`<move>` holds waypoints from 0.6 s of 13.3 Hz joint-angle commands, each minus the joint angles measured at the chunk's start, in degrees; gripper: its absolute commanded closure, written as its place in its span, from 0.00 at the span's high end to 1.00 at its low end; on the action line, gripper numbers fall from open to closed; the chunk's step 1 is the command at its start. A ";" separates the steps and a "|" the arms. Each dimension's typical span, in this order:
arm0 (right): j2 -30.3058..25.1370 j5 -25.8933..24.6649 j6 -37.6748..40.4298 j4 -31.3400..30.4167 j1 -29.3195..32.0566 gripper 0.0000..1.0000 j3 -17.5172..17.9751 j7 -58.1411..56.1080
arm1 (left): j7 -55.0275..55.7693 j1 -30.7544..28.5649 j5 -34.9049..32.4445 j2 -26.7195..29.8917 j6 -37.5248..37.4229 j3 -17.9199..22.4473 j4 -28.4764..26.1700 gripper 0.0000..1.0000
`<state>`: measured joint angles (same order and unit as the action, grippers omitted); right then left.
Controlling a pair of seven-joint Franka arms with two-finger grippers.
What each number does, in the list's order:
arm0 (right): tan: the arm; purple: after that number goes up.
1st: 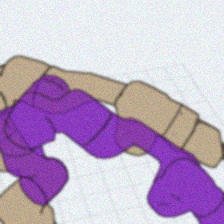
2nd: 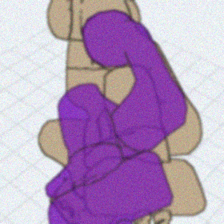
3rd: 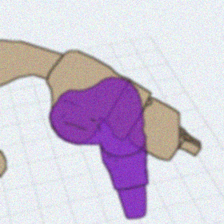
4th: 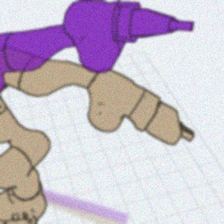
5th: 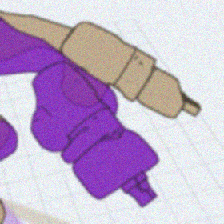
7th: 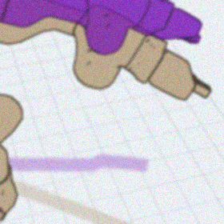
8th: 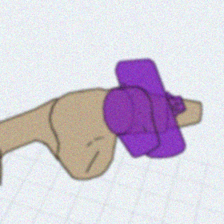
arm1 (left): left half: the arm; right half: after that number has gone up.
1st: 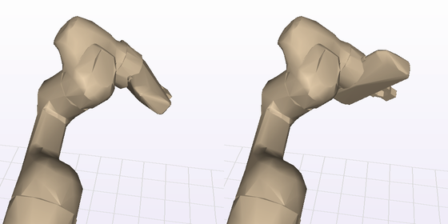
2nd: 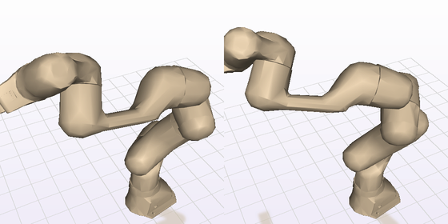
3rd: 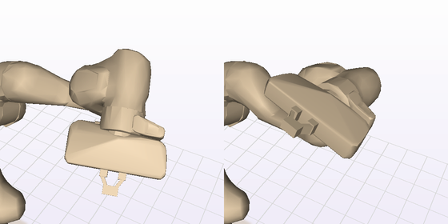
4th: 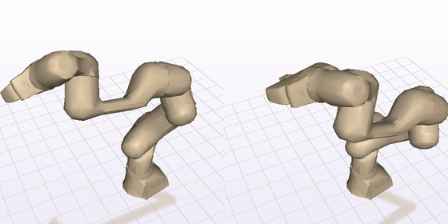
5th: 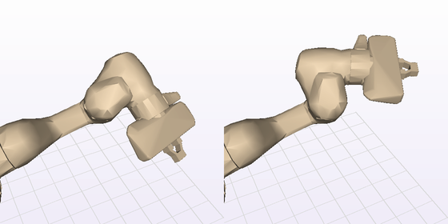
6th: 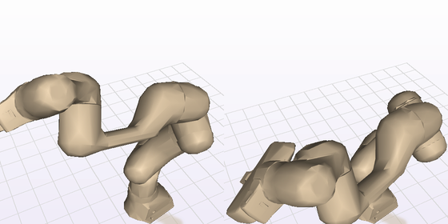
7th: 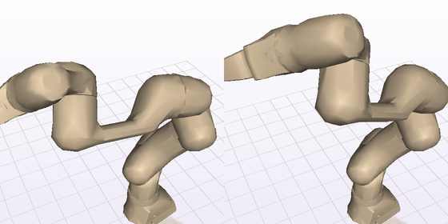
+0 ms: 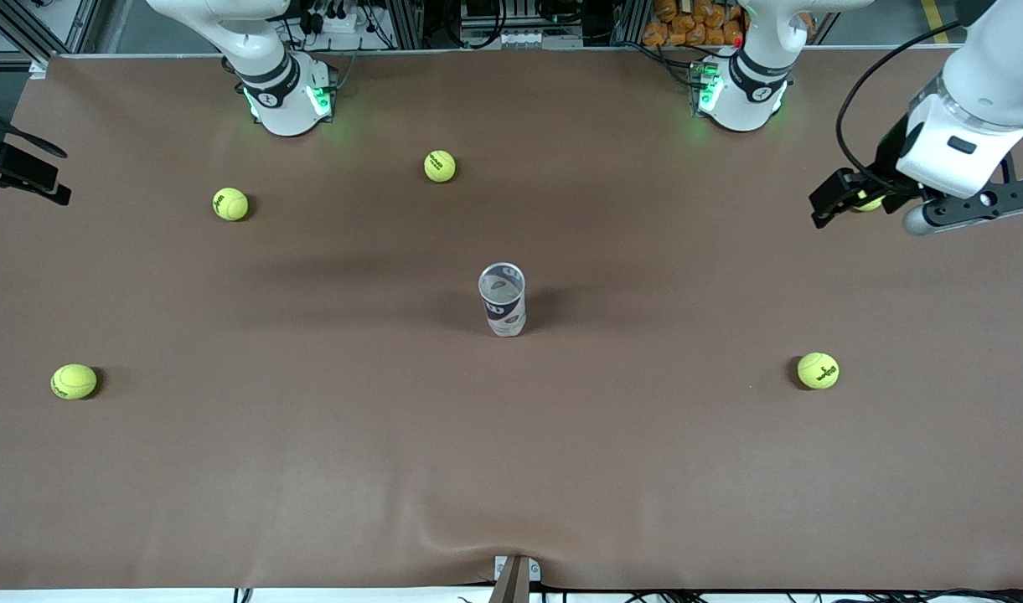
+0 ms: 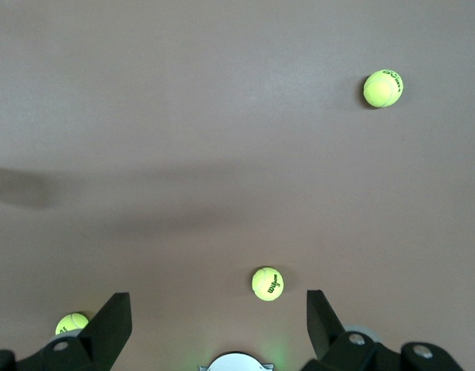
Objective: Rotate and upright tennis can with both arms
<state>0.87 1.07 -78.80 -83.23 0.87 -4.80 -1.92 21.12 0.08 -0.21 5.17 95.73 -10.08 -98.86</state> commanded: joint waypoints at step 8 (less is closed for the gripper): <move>-0.08 0.43 -0.12 0.26 0.80 1.00 0.58 0.78 | -14.00 -6.31 0.12 -2.17 -5.63 -0.20 8.75 1.00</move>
<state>0.87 1.07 -78.85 -83.23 0.87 -4.81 -1.92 7.89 -5.84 -0.21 5.49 93.96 -9.87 -95.17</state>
